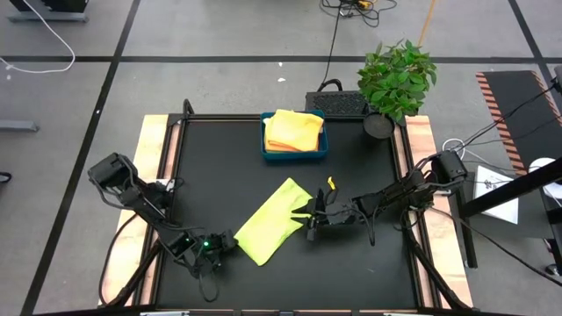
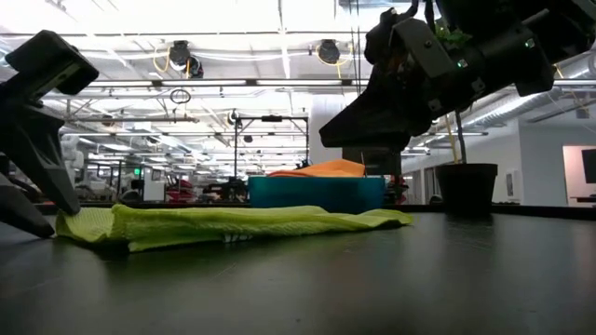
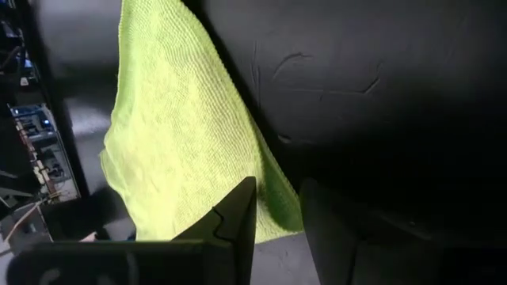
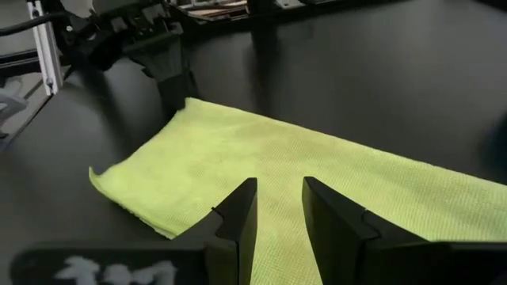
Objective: Fold microfiber towels
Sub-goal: Fold the green microfiber towel
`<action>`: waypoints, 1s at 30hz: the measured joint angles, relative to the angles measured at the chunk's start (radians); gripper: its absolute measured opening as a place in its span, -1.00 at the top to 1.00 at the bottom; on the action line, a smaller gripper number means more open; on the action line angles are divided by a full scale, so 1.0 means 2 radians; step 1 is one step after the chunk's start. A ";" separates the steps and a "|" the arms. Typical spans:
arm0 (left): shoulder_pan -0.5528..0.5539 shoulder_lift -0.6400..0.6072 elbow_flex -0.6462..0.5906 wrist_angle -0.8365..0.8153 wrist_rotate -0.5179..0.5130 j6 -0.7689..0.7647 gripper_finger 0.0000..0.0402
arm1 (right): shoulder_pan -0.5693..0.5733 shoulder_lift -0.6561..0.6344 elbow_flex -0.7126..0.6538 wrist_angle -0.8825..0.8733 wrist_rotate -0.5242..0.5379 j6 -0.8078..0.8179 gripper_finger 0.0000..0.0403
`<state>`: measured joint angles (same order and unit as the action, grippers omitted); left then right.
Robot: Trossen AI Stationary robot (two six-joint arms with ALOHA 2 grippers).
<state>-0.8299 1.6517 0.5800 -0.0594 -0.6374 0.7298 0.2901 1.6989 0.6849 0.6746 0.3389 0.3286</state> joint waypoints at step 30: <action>0.035 -0.007 -0.004 -0.029 -0.003 -0.042 0.50 | 0.028 0.075 0.053 0.091 -0.108 -0.103 0.53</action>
<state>-0.7608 1.6383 0.5730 -0.1170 -0.6431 0.6457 0.3452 1.8498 0.7907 0.8572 0.1236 0.1217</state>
